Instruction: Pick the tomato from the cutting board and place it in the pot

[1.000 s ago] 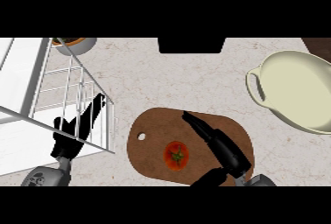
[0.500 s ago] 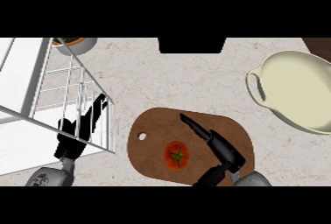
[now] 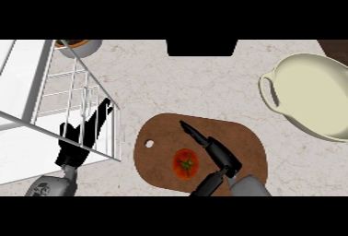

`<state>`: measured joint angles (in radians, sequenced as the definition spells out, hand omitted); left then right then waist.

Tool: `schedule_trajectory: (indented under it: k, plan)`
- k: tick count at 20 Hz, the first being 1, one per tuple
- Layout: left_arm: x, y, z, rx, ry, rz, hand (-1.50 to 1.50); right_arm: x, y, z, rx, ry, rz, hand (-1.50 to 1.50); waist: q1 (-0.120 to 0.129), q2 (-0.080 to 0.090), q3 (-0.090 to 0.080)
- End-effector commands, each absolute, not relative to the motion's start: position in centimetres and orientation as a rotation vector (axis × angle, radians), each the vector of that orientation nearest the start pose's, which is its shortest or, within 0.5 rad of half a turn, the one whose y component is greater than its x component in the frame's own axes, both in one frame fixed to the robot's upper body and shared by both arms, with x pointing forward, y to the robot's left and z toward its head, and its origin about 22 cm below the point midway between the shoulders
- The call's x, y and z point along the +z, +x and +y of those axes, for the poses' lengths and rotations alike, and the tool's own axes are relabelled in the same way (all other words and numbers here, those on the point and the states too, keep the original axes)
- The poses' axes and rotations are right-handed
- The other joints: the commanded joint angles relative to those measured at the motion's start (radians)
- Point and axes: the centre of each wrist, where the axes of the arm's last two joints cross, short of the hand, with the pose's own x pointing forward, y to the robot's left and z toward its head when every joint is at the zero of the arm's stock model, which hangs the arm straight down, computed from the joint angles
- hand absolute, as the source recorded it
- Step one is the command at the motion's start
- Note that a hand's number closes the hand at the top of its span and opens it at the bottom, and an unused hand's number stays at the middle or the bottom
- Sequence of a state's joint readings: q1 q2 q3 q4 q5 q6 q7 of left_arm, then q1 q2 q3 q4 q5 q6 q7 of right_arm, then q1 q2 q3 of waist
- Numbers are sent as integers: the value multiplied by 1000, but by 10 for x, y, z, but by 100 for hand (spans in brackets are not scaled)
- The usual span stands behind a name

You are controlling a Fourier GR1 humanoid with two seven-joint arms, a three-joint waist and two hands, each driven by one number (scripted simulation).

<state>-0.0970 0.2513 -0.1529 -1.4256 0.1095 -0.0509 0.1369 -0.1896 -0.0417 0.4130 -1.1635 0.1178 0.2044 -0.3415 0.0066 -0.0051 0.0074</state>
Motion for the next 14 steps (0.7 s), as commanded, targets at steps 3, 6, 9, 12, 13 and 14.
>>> schedule_trajectory:
  k: [3, 6, 9, 12, 13, 14]
  plan:
    - [-21, 270, 234, -284, -67, -1283, 0, -90, 265, -117, 721, 464, -1569, 150, 0, 9, -7]
    - [-8, 253, 241, -282, -54, -1274, 0, -99, 269, -125, 814, 422, -1663, 150, 6, 7, -6]
    - [-16, 254, 233, -292, -42, -1285, 0, -109, 255, -120, 740, 482, -1649, 150, 2, 7, -7]
    - [-16, 259, 228, -304, -57, -1282, 0, -130, 242, -124, 708, 502, -1637, 150, 12, 11, -6]
    - [-25, 261, 248, -286, -54, -1277, 0, -117, 263, -122, 675, 538, -1637, 150, 13, 13, -6]
    - [-9, 263, 238, -288, -51, -1299, 0, -129, 241, -121, 647, 550, -1667, 150, 12, 10, -6]
